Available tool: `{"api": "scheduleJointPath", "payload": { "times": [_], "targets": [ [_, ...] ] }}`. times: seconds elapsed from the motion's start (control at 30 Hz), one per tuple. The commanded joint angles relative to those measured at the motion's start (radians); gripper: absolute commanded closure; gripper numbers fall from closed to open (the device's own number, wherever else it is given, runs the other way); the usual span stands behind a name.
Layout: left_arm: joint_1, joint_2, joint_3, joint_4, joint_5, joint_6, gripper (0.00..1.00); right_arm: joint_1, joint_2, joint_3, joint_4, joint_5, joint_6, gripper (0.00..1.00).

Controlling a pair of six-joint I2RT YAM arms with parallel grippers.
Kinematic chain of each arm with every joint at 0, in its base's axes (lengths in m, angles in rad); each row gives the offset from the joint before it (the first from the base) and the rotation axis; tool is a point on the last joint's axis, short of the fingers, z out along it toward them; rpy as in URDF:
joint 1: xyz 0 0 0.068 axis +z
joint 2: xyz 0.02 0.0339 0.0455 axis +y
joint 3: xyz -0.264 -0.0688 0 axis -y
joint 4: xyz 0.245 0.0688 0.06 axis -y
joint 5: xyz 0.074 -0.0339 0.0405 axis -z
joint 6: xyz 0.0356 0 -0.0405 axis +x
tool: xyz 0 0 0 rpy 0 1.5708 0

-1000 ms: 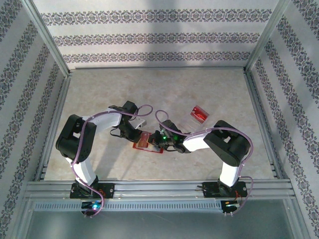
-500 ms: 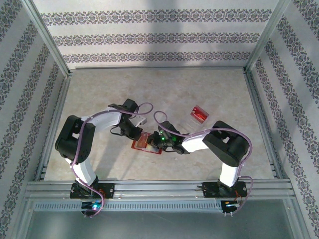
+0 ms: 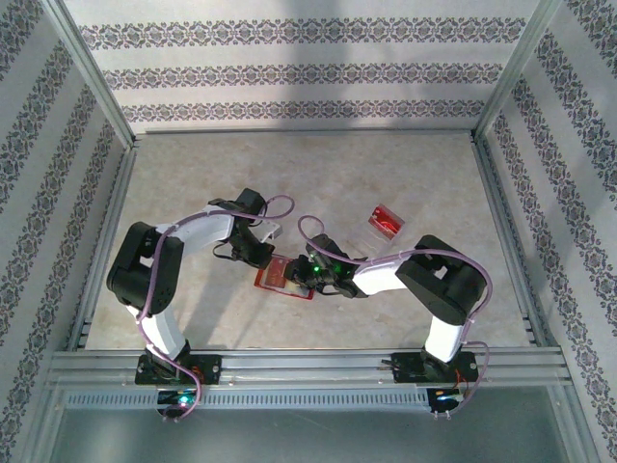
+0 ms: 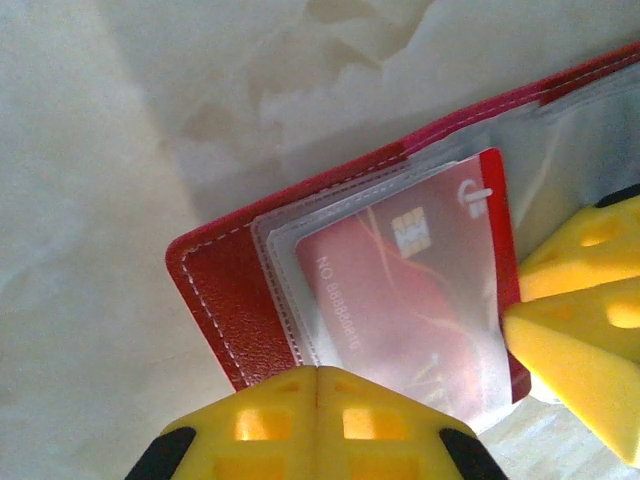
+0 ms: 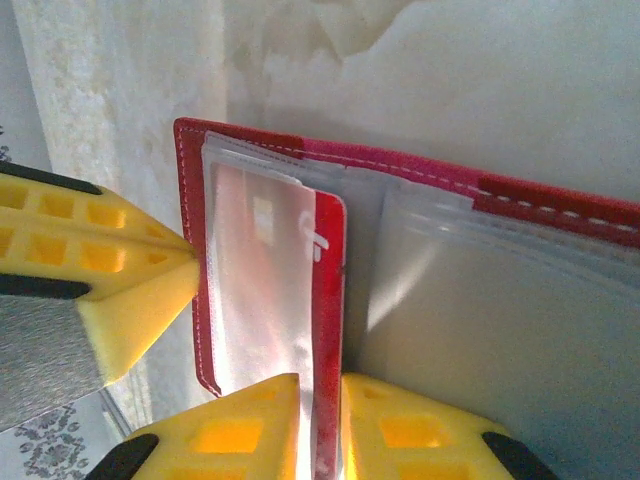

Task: Put the credit cards into the card holder

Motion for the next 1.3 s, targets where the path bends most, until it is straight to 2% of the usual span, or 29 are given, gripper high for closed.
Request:
{"api": "scheduleJointPath", "payload": {
  "times": [0.0,0.27,0.33,0.47,0.63,0.73,0.9,1.1,1.23,1.27],
  "targets": [
    [0.005,0.017,-0.016,-0.01,-0.024,0.001,1.0,0.014,-0.022,-0.003,-0.098,0.036,-0.027,0.79],
    [0.005,0.017,-0.012,-0.01,-0.022,-0.003,1.0,0.014,-0.057,0.01,-0.151,0.038,-0.053,0.75],
    [0.004,0.018,-0.018,-0.004,-0.014,-0.001,1.0,0.013,-0.052,0.027,-0.183,0.039,-0.073,0.75],
    [0.005,0.011,-0.011,-0.012,-0.017,-0.006,1.0,0.014,-0.019,0.038,-0.153,0.019,-0.061,0.82],
    [0.001,-0.02,0.026,-0.033,-0.018,-0.012,1.0,0.01,-0.067,0.056,-0.186,-0.002,-0.085,0.79],
    [-0.006,-0.057,0.043,-0.04,-0.034,-0.027,0.93,0.01,-0.156,0.072,-0.298,0.013,-0.133,0.75],
    [-0.061,-0.078,0.07,-0.064,-0.015,-0.023,0.89,-0.014,-0.247,0.026,-0.355,-0.009,-0.167,0.74],
    [-0.159,-0.055,0.114,-0.078,0.036,-0.068,0.82,-0.053,-0.253,-0.033,-0.346,-0.018,-0.176,0.85],
    [-0.217,0.001,0.141,-0.099,0.026,-0.078,0.66,-0.08,-0.216,-0.061,-0.287,-0.045,-0.16,0.9],
    [-0.23,0.013,0.141,-0.098,0.031,-0.087,0.65,-0.083,-0.208,-0.067,-0.278,-0.045,-0.16,0.9]
  ]
}}
